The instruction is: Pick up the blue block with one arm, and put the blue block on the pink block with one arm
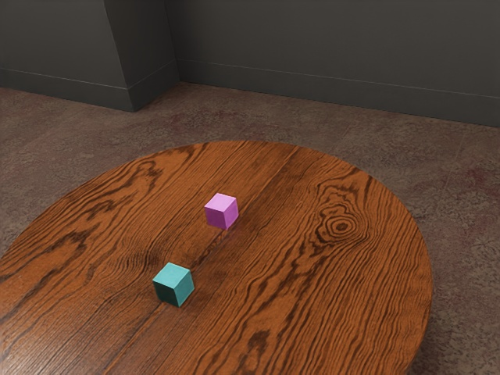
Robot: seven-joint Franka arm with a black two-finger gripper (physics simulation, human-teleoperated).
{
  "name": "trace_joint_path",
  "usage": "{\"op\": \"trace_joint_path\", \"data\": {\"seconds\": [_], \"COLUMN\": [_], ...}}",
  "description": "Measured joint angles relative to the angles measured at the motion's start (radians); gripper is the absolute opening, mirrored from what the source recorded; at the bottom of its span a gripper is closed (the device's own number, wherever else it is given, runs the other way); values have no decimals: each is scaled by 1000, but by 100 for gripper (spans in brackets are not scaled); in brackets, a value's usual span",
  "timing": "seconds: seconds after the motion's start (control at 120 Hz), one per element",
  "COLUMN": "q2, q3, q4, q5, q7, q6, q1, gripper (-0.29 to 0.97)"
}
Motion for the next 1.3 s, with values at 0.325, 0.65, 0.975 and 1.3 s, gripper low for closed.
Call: {"op": "trace_joint_path", "data": {"seconds": [0.325, 0.65, 0.975, 1.3], "q2": [-37, -37, -308, -266], "q3": [-51, -42, -14, 138], "q4": [281, 314, -337, -927], "q5": [55, 83, 110, 248], "q7": [-7, -11, -15, -48], "q6": [-64, -100, 78, 582], "q1": [-58, -675, -675, -698], "gripper": [66, 66, 66, 66]}}
